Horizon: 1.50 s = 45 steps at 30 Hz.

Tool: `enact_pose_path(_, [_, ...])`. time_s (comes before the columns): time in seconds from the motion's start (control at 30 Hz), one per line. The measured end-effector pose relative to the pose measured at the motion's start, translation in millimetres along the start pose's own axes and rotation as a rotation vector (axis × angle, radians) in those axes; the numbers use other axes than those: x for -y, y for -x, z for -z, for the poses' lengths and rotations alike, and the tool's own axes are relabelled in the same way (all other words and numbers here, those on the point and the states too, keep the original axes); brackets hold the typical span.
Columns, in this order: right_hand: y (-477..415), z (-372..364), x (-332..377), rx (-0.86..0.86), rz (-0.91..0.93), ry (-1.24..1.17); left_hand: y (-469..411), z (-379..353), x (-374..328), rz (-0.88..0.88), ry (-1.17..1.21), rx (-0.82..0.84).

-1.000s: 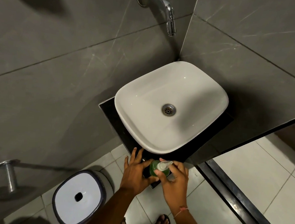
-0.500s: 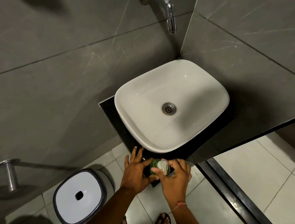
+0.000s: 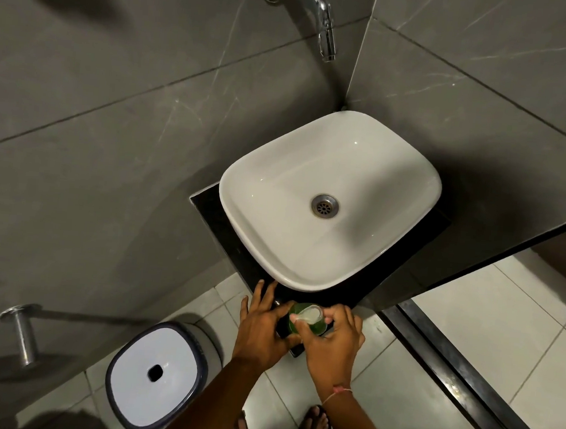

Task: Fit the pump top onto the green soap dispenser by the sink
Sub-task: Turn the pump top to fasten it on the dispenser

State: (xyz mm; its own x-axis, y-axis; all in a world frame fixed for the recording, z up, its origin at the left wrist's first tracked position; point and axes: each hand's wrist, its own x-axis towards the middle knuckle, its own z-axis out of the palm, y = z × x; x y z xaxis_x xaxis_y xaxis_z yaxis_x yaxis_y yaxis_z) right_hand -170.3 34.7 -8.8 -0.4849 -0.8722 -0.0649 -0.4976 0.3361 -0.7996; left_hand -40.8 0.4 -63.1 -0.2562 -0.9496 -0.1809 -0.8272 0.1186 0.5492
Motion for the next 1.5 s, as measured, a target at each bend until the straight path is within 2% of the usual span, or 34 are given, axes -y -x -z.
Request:
enact_pose_path(0.27, [-3.9, 8.5, -9.3, 0.077, 0.129, 0.009, 0.5, 2.4, -2.2, -0.007, 0.007, -0.002])
enact_pose_path(0.5, [6.7, -7.6, 0.9, -0.051, -0.015, -0.018, 1.3, 1.4, -1.4, -0.004, 0.003, -0.011])
enact_pose_path(0.73, [8.5, 4.7, -8.9, 0.014, 0.052, -0.034, 1.7, 4.3, -3.9, -0.01, 0.019, -0.001])
enact_pose_path(0.97, [10.1, 0.5, -2.5, -0.079, -0.023, -0.045, 0.7, 2.6, -1.4, -0.01, -0.01, 0.006])
enact_pose_path(1.07, [13.3, 3.1, 1.4, -0.049, -0.042, -0.063, 0.7, 0.2, -0.6, -0.002, -0.017, 0.005])
enact_pose_path(1.2, [15.5, 23.1, 1.5, 0.07, 0.087, -0.025, 1.0, 0.2, -1.6, -0.002, -0.001, 0.002])
enact_pose_path(1.37, [6.3, 41.9, 17.2, 0.033, 0.215, 0.084, 2.4, 3.1, -4.3, 0.012, 0.009, 0.014])
enact_pose_path(1.5, [-1.8, 40.9, 29.7, 0.088, 0.283, 0.191, 2.8, 6.9, -6.8, 0.009, 0.023, 0.027])
